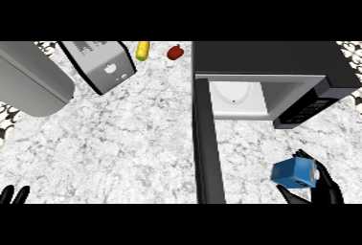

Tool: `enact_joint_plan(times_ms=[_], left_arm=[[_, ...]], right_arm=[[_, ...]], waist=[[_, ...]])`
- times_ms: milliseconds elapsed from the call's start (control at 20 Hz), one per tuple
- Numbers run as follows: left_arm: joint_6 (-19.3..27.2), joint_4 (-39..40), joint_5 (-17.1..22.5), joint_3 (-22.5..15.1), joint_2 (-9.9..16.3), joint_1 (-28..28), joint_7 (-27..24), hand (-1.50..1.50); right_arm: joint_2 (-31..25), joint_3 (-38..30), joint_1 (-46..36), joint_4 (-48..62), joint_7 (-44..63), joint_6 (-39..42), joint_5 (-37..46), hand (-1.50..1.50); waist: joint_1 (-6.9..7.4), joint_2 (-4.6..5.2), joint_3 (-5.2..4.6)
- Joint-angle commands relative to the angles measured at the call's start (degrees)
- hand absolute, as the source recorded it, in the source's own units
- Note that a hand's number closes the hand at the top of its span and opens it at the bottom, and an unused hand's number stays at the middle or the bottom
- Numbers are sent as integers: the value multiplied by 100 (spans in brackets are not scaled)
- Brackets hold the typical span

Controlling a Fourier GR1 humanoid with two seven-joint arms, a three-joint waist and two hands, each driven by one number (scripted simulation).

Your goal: Pick up the milk, place it into the microwave and close the microwave

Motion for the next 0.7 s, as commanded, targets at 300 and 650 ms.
enact_joint_plan(times_ms=[300, 650], left_arm=[[-37, 87, -22, -31, -94, 21, -27, -150], [-74, -301, 68, -194, -67, 101, 337, -150]], right_arm=[[541, -397, -140, -967, -193, -1227, -41, 150], [-408, -340, -795, 336, 3, 366, -98, 150]], waist=[[-37, -12, -9], [16, 7, 1]])
